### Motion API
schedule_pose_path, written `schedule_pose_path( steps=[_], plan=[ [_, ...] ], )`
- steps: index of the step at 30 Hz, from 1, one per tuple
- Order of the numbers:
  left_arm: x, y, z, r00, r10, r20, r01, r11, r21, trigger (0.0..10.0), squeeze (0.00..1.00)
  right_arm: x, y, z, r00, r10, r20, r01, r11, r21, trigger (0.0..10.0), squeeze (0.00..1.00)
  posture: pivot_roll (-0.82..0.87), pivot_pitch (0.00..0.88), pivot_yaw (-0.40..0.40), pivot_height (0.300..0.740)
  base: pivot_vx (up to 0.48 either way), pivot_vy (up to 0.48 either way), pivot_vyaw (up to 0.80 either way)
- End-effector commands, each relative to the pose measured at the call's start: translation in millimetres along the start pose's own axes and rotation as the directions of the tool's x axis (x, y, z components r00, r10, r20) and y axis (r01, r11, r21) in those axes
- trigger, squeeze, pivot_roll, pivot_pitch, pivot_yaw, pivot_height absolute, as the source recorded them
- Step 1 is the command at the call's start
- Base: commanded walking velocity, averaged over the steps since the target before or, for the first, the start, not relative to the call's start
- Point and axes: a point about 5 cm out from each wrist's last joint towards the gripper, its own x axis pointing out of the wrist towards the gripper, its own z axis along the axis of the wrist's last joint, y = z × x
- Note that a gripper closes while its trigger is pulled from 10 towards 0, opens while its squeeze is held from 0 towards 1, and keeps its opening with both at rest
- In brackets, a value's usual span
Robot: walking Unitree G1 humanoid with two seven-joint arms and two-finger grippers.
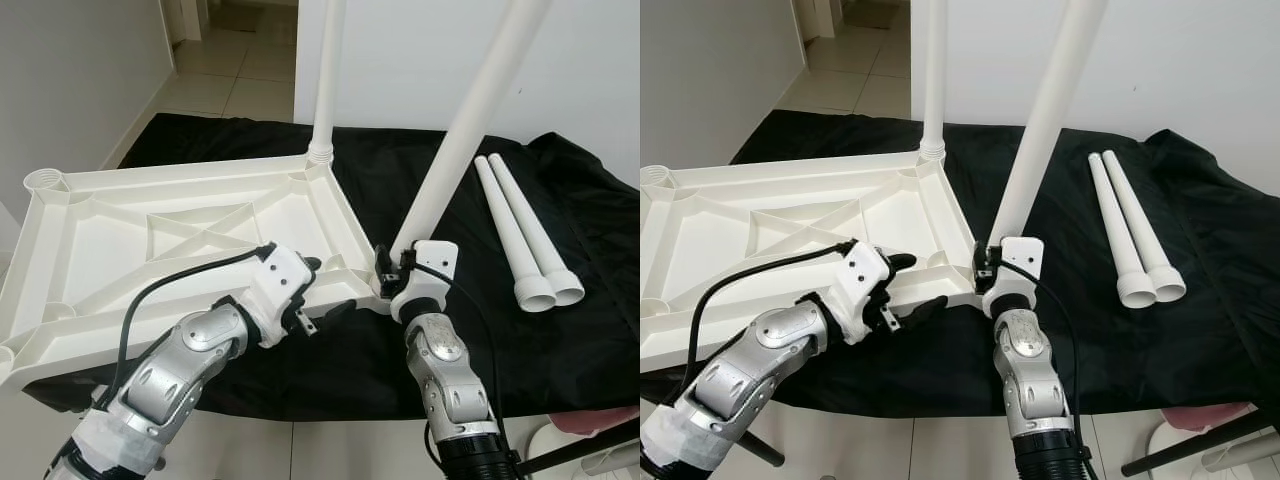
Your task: Building children table
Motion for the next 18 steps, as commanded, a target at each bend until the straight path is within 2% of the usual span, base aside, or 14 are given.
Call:
schedule_pose_path(
  steps=[1, 9, 10, 11, 12, 16, 18],
  plan=[
    [0.5, 2.9, -2, 1.000, 0.005, -0.014, -0.005, 1.000, 0.014, 10.0, 0.00, -7.2, 5.3, -15, 0.996, -0.042, -0.080, 0.048, 0.996, 0.075, 10.0, 0.00, -0.01, 0.009, -0.038, 0.740, 0.000, 0.000, 0.00],
    [3.3, 3.8, 0, 1.000, 0.021, -0.009, -0.021, 0.999, 0.027, 10.0, 0.00, -3.7, -2.2, -14, 0.998, -0.023, -0.064, 0.026, 0.998, 0.051, 10.0, 0.00, 0.00, 0.000, -0.030, 0.740, 0.000, 0.000, 0.00],
    [3.6, 3.9, 1, 1.000, 0.024, -0.007, -0.024, 0.999, 0.025, 10.0, 0.00, -3.6, -4.0, -14, 0.998, -0.003, -0.055, 0.005, 0.999, 0.049, 10.0, 0.30, 0.01, 0.000, -0.028, 0.740, 0.000, 0.000, 0.00],
    [3.9, 3.9, 1, 1.000, 0.026, -0.006, -0.026, 0.999, 0.024, 10.0, 0.00, -3.5, -5.2, -13, 0.999, 0.010, -0.049, -0.008, 0.999, 0.047, 10.0, 0.30, 0.01, 0.000, -0.028, 0.740, 0.000, 0.000, 0.00],
    [4.3, 3.7, 1, 1.000, 0.028, -0.004, -0.028, 0.999, 0.025, 10.0, 0.00, -3.1, -8.0, -13, 0.999, 0.027, -0.041, -0.025, 0.999, 0.048, 10.0, 1.00, 0.01, 0.000, -0.027, 0.740, 0.000, 0.000, 0.00],
    [4.9, 3.6, 1, 1.000, 0.030, -0.002, -0.030, 0.999, 0.028, 10.0, 0.00, -2.5, -12.1, -11, 0.998, 0.046, -0.031, -0.044, 0.998, 0.035, 10.0, 1.00, 0.01, 0.000, -0.028, 0.740, 0.000, 0.000, 0.00],
    [5.7, 4.7, 2, 0.999, 0.041, 0.005, -0.042, 0.998, 0.042, 10.0, 0.00, -2.0, -20.6, -10, 0.994, 0.109, -0.009, -0.108, 0.994, 0.022, 10.0, 1.00, 0.01, 0.000, -0.030, 0.740, 0.000, 0.000, 0.00]
  ],
)
